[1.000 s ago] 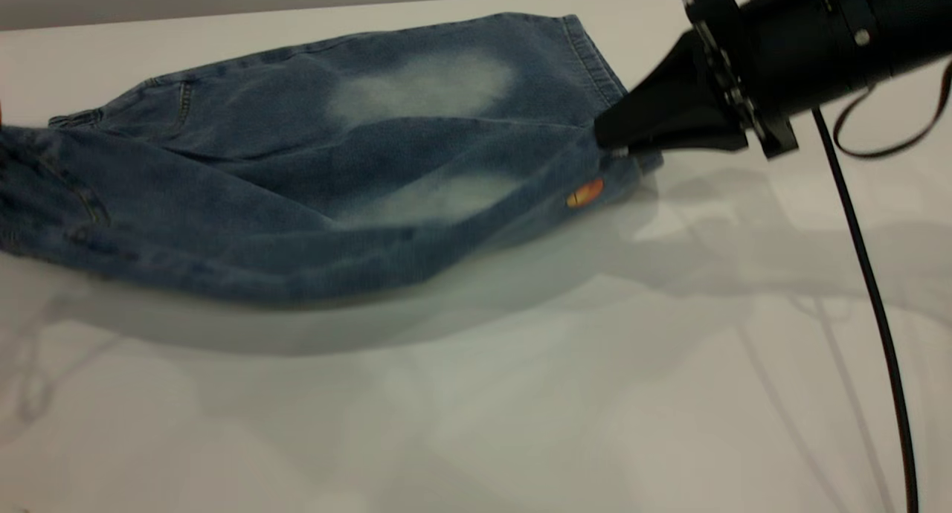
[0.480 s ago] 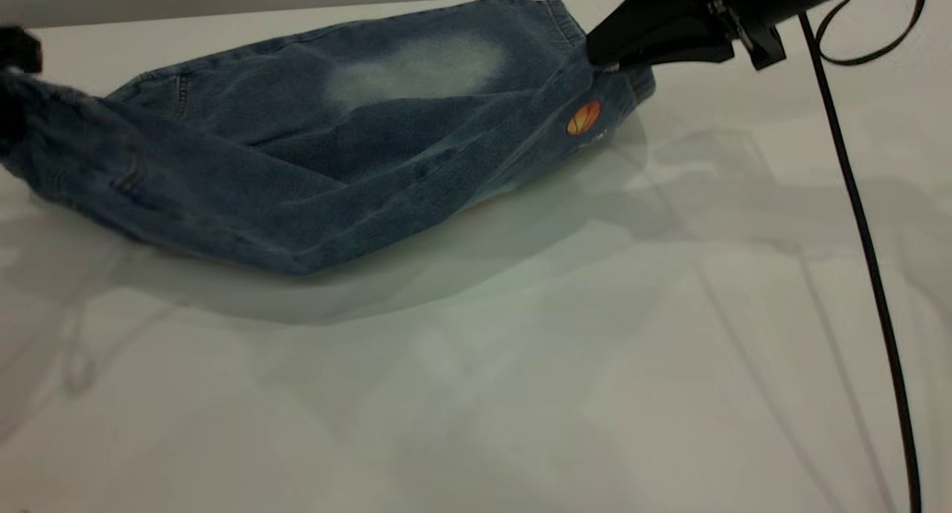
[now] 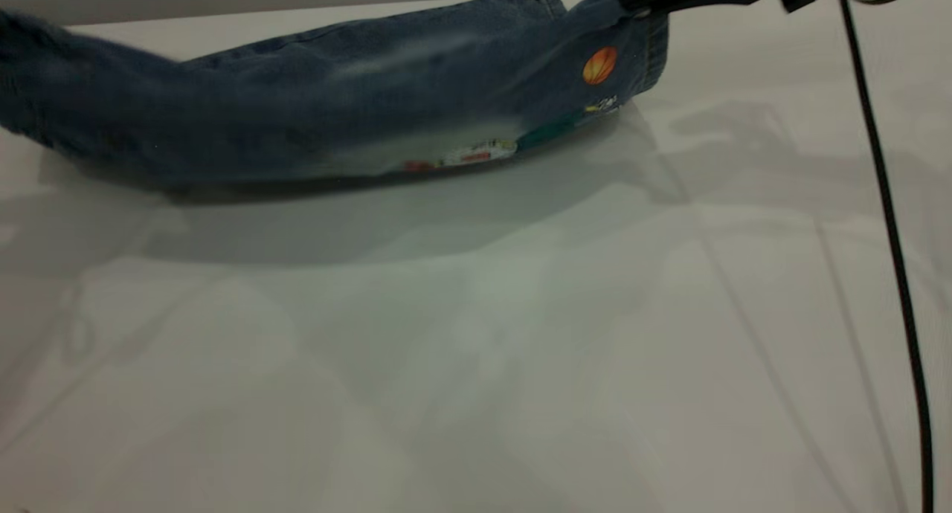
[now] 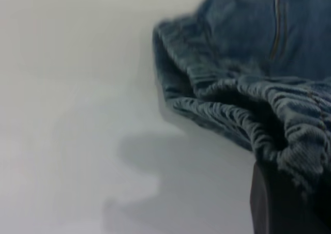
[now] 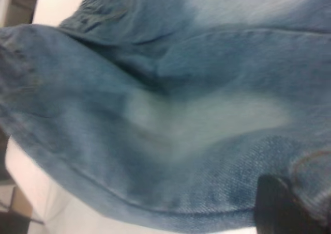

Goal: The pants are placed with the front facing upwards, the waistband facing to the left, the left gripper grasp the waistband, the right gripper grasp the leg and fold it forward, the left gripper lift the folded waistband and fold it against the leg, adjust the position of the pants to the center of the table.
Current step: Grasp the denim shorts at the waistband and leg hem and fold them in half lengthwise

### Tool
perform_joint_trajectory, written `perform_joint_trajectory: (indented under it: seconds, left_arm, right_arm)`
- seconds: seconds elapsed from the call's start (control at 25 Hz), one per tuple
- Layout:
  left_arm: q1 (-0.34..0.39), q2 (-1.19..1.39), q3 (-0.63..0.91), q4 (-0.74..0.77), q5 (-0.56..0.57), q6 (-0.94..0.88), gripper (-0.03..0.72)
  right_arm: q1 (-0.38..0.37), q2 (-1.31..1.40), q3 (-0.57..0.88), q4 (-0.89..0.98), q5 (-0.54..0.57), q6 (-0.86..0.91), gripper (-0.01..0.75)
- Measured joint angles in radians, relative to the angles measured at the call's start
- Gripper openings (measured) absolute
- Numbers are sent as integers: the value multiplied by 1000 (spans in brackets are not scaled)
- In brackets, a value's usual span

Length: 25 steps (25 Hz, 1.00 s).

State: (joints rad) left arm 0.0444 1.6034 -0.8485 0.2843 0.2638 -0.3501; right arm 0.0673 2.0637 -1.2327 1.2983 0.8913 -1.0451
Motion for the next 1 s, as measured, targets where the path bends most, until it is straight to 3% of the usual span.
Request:
perform_joint_trajectory:
  seconds: [0.44,1.0]
  left_arm:
    - [2,1,-77,4,30,4,109]
    - [2,202,-253,4,46,4,109]
  right_arm:
    - [-8,25,-128,-134,-40,84,18]
    - [-7,235,-427,-206,41,181,18]
